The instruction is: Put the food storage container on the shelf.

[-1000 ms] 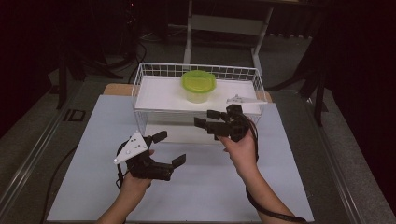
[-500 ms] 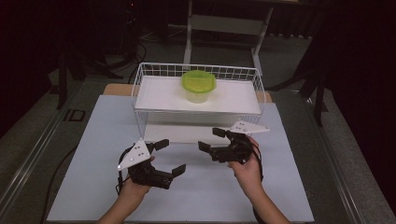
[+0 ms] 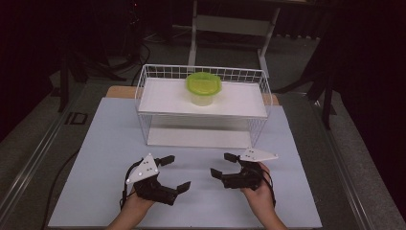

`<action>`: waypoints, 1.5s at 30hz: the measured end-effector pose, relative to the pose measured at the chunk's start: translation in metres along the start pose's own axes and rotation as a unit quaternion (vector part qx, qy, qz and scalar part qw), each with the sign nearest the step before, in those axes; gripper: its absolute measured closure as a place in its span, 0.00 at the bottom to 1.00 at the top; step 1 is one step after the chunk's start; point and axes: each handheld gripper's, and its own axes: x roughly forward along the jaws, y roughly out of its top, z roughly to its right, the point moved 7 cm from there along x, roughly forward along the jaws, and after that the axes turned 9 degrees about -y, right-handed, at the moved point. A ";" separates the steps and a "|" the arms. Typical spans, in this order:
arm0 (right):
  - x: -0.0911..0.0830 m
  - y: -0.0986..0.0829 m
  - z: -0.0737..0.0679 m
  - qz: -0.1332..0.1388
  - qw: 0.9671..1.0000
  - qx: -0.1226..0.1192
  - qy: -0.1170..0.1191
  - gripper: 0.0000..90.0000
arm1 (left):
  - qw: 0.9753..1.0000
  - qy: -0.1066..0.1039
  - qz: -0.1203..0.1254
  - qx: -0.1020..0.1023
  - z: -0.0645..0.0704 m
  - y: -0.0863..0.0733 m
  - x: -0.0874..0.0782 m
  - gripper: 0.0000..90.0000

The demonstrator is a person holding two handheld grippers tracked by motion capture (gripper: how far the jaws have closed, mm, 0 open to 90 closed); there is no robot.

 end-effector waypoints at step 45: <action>-0.038 -0.068 0.045 0.008 0.999 0.015 -0.051 0.19 | 0.999 0.040 -0.025 -0.009 -0.011 -0.052 -0.018 0.02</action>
